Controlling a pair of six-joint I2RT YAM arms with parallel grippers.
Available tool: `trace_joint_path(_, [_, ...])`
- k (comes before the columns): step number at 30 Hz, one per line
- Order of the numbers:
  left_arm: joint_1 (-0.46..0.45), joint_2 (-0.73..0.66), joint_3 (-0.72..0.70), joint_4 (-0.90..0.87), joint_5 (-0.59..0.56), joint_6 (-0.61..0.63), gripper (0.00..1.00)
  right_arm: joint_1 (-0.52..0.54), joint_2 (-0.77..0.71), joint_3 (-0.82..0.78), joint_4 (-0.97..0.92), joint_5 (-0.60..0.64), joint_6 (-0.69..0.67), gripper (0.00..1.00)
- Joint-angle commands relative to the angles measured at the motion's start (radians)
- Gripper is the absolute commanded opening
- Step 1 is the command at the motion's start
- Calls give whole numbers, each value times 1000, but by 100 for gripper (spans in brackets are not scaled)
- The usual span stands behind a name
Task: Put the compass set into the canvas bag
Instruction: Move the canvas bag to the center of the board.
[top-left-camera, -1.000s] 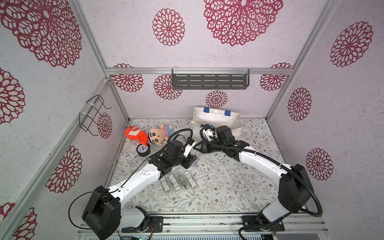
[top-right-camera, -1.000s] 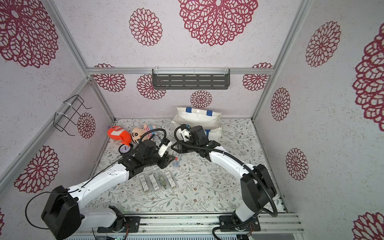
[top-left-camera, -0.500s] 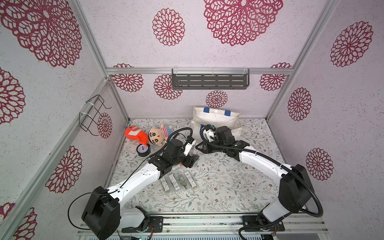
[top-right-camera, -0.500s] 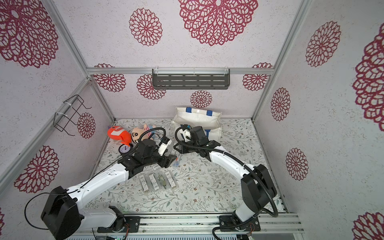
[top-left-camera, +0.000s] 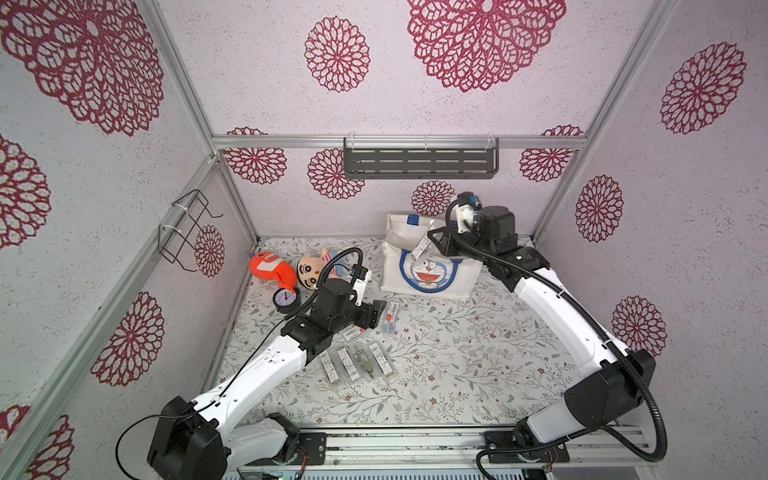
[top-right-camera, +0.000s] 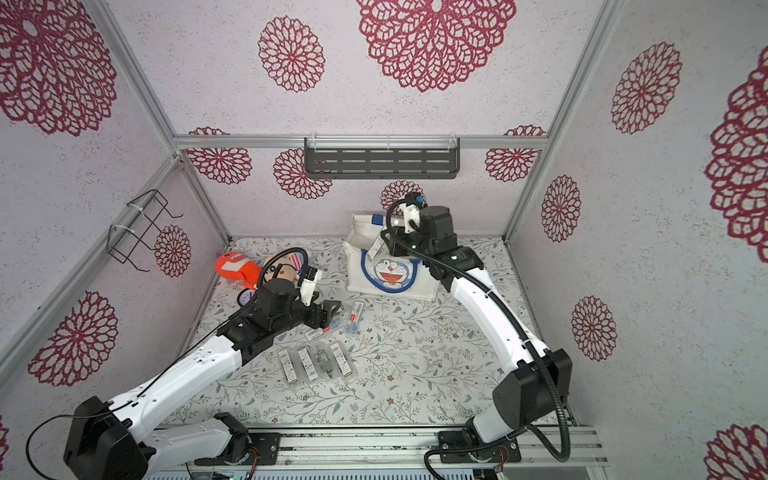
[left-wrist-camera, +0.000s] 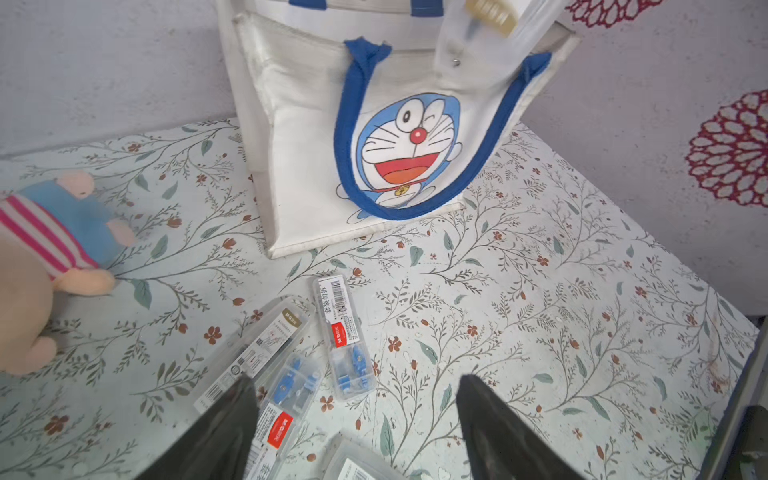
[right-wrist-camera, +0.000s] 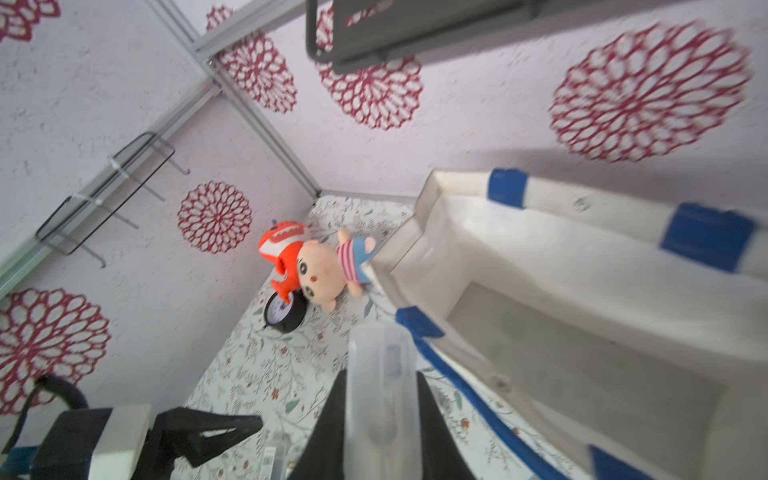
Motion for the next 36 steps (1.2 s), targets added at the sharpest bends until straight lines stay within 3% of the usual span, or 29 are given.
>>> trace_joint_path(1, [19,1,-16,-27,-9,-57,79,-38,48,125,-39,69,-53,0])
trace_joint_path(12, [74,2,-14,-159,-34,-127,78,-60,333,414,-184,238,-174,0])
trace_joint_path(27, [97,60,-13,-141,-19,-148,78,-64,588,529,-359,351,-254,0])
trace_joint_path(36, [97,74,-4,-152,-25,-146,77,-104,623,536,-454,478,-258,0])
